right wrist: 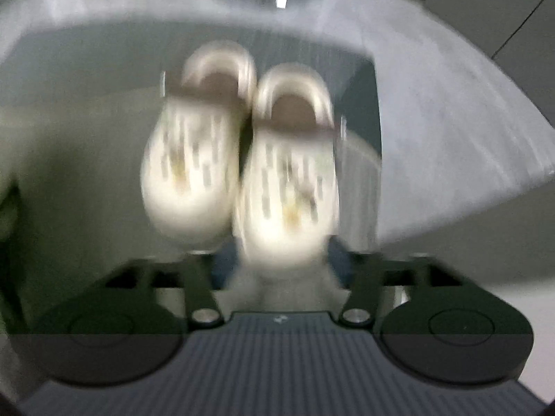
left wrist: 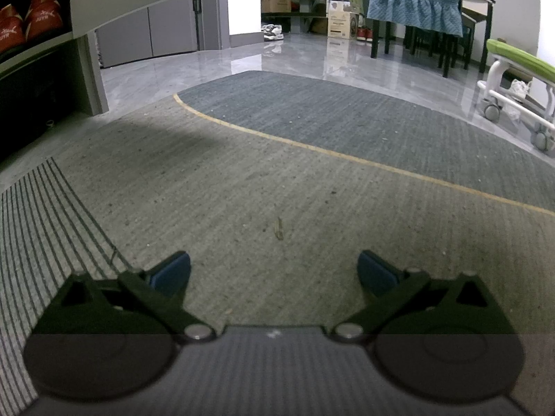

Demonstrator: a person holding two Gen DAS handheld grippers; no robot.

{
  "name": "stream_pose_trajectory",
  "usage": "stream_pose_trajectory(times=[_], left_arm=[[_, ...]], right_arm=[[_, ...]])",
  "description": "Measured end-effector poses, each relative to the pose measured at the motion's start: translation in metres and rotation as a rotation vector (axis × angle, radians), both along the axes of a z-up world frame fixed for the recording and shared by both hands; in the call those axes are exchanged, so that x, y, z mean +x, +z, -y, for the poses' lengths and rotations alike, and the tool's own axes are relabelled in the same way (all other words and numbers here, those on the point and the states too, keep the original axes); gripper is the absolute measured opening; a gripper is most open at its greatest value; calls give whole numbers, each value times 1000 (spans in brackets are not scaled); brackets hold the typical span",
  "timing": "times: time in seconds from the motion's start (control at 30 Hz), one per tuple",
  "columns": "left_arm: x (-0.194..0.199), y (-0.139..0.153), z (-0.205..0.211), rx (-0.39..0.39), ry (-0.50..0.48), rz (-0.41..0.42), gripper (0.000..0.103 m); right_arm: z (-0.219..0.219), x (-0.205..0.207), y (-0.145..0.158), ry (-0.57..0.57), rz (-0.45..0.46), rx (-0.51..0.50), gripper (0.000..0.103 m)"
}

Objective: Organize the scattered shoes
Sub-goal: 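Grasp the cream clogs by their heels with the right gripper, then lift the cream clogs with the right gripper and carry toward the cabinet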

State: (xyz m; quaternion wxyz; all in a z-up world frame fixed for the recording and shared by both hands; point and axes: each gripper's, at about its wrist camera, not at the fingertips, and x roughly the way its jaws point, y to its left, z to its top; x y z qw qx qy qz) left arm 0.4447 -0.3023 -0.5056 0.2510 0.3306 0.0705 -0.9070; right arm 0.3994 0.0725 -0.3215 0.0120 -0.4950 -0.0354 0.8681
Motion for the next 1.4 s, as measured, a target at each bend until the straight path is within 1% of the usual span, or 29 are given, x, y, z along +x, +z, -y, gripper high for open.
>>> stream_pose_trajectory(times=[0.07, 0.1, 0.17, 0.23, 0.3, 0.37, 0.47, 0.57, 0.6, 0.67, 0.7, 0.73, 0.77, 0.8, 0.83, 0.87, 0.93, 0.97, 1.03, 1.07, 1.1, 1.13, 1.17, 1.2, 1.23, 1.3, 1.33, 1.37, 1.4], left_arm=[[0, 0, 0, 1, 0, 0, 103], [0, 0, 0, 1, -1, 0, 103], [0, 0, 0, 2, -1, -1, 103], [1, 0, 0, 2, -1, -1, 103], [1, 0, 1, 3, -4, 0, 103], [-1, 1, 1, 12, -13, 4, 103], [-6, 6, 2, 24, -45, 55, 103], [-11, 16, -5, 22, -82, 158, 103], [-11, 22, -9, 48, -95, 199, 103], [1, 33, -19, 117, -97, 195, 103], [10, 41, -27, 162, -92, 185, 103], [19, 49, -34, 201, -87, 176, 103], [25, 53, -38, 217, -82, 177, 103], [36, 63, -46, 247, -69, 179, 103], [41, 66, -47, 258, -59, 180, 103], [54, 77, -53, 296, -27, 185, 103], [69, 91, -54, 346, 13, 193, 103], [80, 103, -54, 371, 39, 198, 103], [97, 126, -51, 389, 76, 198, 103], [111, 148, -45, 386, 98, 191, 103], [118, 159, -40, 378, 107, 178, 103], [125, 171, -34, 371, 116, 166, 103], [133, 184, -27, 359, 126, 155, 103], [144, 204, -16, 322, 144, 153, 103], [147, 209, -12, 308, 156, 157, 103], [166, 243, 15, 218, 247, 186, 103], [170, 250, 22, 204, 268, 187, 103], [183, 272, 41, 163, 333, 183, 103], [191, 284, 52, 135, 380, 179, 103]], right_arm=[[0, -28, 4, 28, -13, -9, 81], [1, -55, 5, 52, -10, -26, 80], [-2, -86, 1, 65, 23, -65, 80], [-5, -131, -17, 64, 148, -121, 80], [-10, -157, -30, 36, 198, -127, 80], [-12, -180, -49, 11, 289, -125, 80], [-13, -195, -83, -31, 506, -137, 80], [-17, -198, -108, -98, 655, -158, 80], [-19, -199, -113, -130, 693, -178, 80], [-23, -196, -120, -187, 758, -227, 80], [-20, -193, -121, -164, 774, -211, 78], [-17, -190, -122, -140, 790, -195, 69], [-14, -187, -122, -118, 804, -182, 59], [-10, -183, -120, -105, 807, -179, 56], [-6, -179, -118, -92, 809, -174, 47], [0, -175, -114, -85, 802, -162, 38], [11, -167, -105, -76, 787, -146, 32], [15, -161, -101, -103, 774, -179, 31], [23, -149, -91, -157, 747, -247, 30], [32, -142, -86, -183, 740, -290, 30], [40, -135, -82, -209, 733, -333, 30], [47, -128, -77, -232, 726, -371, 26], [55, -121, -75, -246, 726, -395, 25], [71, -105, -71, -276, 721, -449, 24], [83, -93, -69, -303, 716, -488, 24], [108, -67, -71, -378, 705, -573, 23], [124, -52, -75, -427, 705, -613, 23], [141, -36, -80, -475, 706, -654, 23], [157, -21, -84, -523, 705, -695, 23]])
